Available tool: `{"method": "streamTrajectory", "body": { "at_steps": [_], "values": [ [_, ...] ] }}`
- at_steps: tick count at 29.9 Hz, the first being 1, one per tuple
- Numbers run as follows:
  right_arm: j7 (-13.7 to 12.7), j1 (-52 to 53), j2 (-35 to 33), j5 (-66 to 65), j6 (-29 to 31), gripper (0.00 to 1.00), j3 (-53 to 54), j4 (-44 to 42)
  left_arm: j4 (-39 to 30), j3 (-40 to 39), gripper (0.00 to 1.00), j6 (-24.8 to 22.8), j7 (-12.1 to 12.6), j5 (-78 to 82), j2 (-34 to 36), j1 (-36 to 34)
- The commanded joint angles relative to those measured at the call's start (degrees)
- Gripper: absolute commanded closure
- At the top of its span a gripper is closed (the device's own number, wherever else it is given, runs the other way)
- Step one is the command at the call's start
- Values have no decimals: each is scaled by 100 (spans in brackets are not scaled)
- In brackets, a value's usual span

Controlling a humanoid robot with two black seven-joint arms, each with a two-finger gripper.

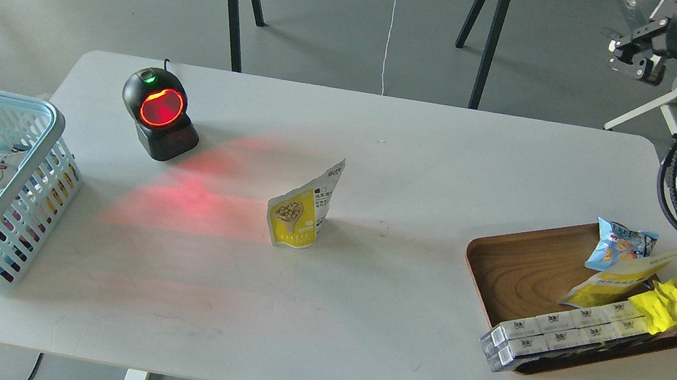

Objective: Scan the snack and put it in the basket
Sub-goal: 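Withdraw the right gripper back toward its rest position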

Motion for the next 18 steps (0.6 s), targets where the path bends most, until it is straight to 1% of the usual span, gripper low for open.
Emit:
{"method": "streamTrajectory", "body": {
  "at_steps": [1,3,6,10,12,13,15,18],
  "values": [
    [207,-618,8,6,958,1,591,-558,-911,68,0,-137,-11,89,618,236],
    [338,-882,52,6,1441,1,802,-813,-1272,164,0,-128,-28,255,821,369],
    [584,-1225,166,32,2197,1,987,-1165,-1756,182,0,-128,-20,817,919,448],
    [1015,-1691,342,32,3199,1,1146,-1420,-2283,191,0,-215,-46,1679,928,659],
    [1261,-1928,395,32,3637,1,1216,-1429,-2381,235,0,-320,-46,1960,919,755],
    [1392,-2042,412,32,3637,1,1251,-1429,-2372,296,0,-373,-37,2144,910,773],
    [1560,-2227,456,41,3637,1,1330,-1429,-2372,393,0,-383,-46,2670,892,782],
    [1657,-2447,579,50,3637,1,1506,-1429,-2372,620,0,-356,-133,3751,857,844]
  ]
}}
